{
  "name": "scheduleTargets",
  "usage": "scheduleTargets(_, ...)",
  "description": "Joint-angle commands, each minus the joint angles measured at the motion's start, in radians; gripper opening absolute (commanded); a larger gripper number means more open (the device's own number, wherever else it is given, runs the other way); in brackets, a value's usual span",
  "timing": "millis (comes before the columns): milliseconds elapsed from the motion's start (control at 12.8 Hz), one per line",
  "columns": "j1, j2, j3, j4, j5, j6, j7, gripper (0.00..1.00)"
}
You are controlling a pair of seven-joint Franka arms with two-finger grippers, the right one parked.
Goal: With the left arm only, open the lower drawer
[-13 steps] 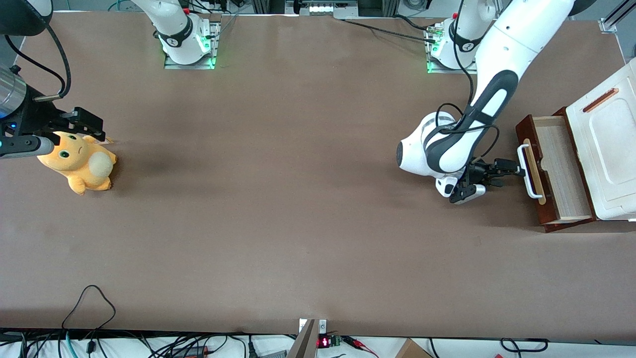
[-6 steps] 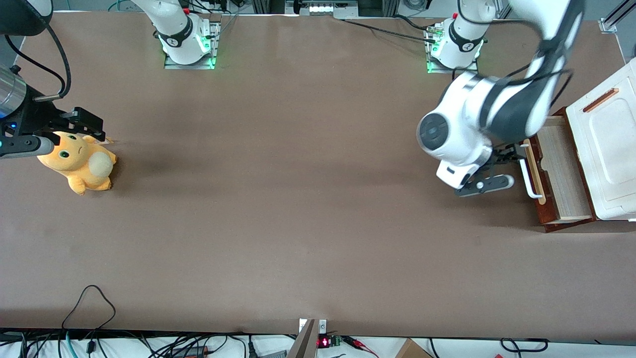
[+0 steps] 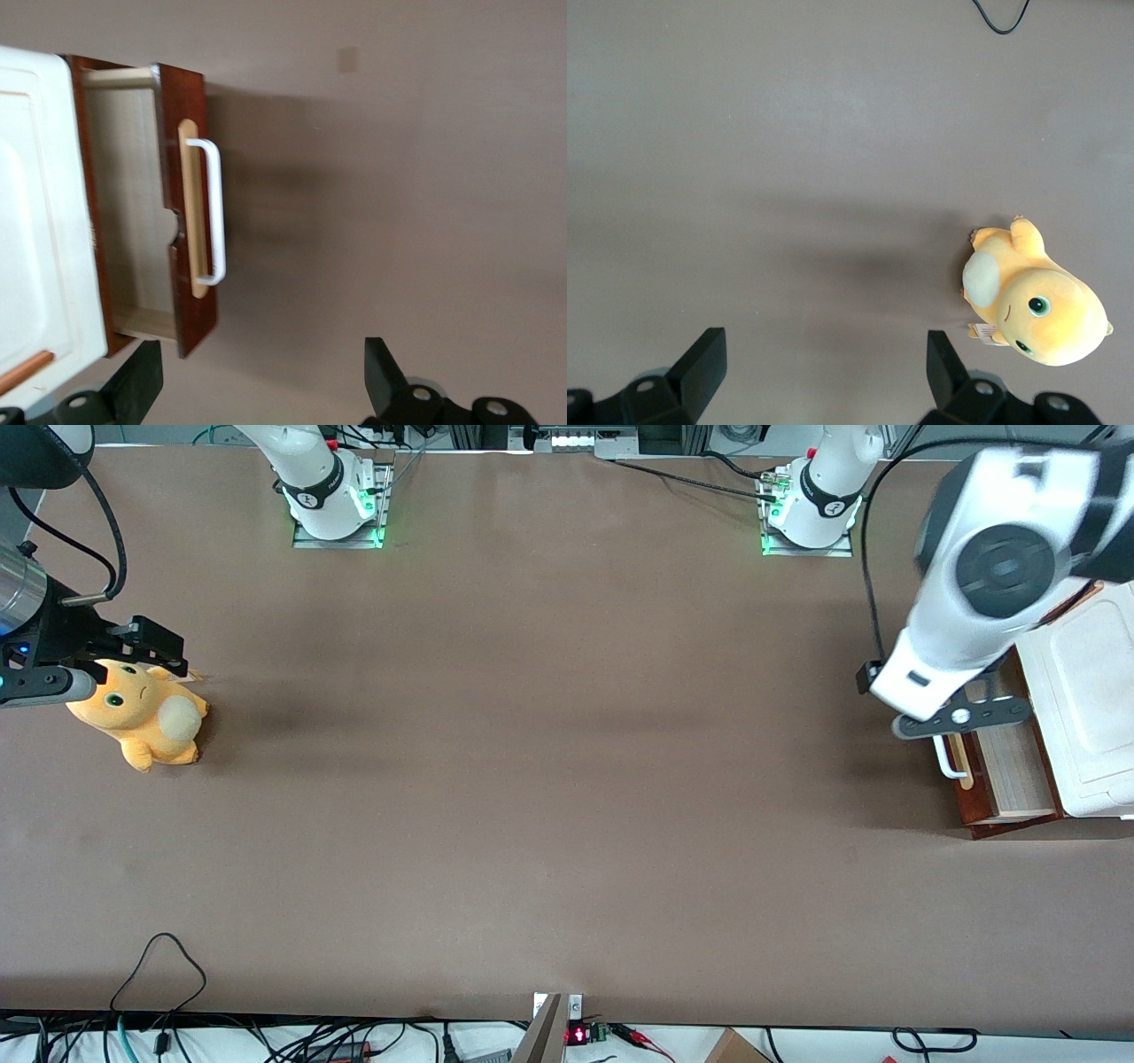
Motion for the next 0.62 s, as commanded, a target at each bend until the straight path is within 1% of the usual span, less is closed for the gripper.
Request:
scheduleTargets(0, -0.024, -0.076, 0.125, -0.008, -0.175, 0.01, 0.155, 1.0)
scheduleTargets(78, -0.029, -0.09, 0.17, -0.008, -0.225, 0.022, 0.22, 1.0)
scheduleTargets(156, -0.034, -0.096, 0.204, -0.008, -0.243, 0.027, 0.263, 1.0)
scheduleTargets(468, -0.041, -0.121, 0.212, -0.013, -0.245, 0.027, 0.276, 1.0)
scheduleTargets(545, -0.041, -0.121, 0.212, -0.011, -0.257, 0.027, 0.273, 1.0)
